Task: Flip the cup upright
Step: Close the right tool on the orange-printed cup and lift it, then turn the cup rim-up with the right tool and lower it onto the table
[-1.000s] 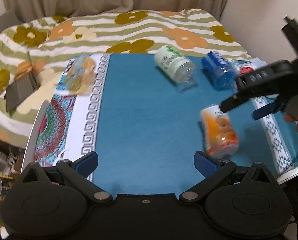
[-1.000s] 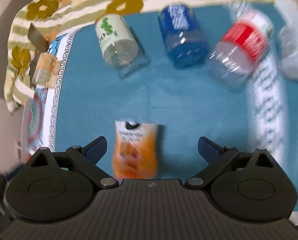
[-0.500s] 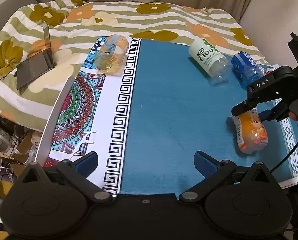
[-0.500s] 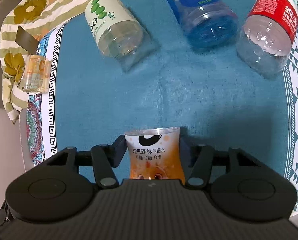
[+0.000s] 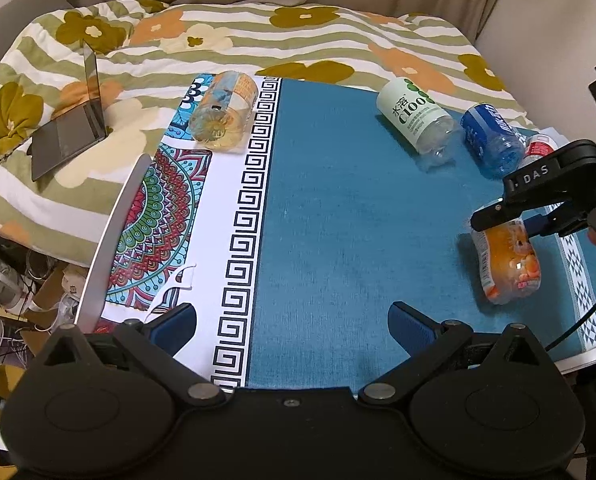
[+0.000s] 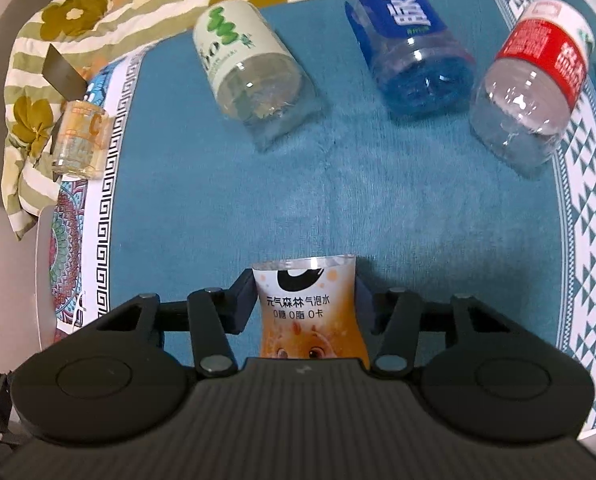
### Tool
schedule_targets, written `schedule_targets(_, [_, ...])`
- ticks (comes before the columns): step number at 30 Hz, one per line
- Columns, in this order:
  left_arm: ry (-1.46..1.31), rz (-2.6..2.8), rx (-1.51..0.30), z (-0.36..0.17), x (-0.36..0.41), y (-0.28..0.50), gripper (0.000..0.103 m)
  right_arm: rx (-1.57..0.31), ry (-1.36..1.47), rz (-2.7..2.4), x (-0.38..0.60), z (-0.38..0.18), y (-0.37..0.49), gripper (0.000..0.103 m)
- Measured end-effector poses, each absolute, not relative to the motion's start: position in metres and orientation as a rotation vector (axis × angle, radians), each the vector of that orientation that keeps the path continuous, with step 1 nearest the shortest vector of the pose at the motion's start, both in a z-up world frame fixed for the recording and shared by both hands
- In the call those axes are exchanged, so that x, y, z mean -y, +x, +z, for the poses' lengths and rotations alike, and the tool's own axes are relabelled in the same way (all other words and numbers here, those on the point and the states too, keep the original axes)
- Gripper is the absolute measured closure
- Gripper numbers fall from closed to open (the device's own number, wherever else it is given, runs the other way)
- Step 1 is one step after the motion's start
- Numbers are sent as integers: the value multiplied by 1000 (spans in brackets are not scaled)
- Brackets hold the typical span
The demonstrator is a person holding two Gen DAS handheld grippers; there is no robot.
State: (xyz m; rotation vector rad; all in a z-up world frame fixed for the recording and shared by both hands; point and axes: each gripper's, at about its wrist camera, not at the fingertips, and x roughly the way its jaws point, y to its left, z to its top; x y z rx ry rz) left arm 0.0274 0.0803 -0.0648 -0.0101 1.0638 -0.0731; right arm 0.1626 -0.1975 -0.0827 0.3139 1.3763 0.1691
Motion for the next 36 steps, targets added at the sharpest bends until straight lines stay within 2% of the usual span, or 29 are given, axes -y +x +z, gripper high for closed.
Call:
schedule_targets(4, [7, -77, -1054, -60, -79, 26, 0, -1281, 352, 177, 203, -63, 154, 36])
schedule_targets(8, [14, -81, -1060, -61, -78, 26, 0, -1004, 412, 137, 208, -48, 132, 35])
schedule_targets(13, [31, -84, -1079, -68, -76, 25, 0, -684, 373, 57, 192, -66, 98, 35])
schedule_targets(18, [81, -100, -1078, -73, -76, 20, 0, -516, 321, -16, 174, -87, 85, 35])
schedule_targets(23, [128, -107, -1073, -76, -81, 13, 0, -444, 290, -77, 162, -98, 83, 34])
schedule_targets(36, [157, -136, -1063, -79, -90, 10, 0, -488, 245, -86, 151, -107, 69, 33])
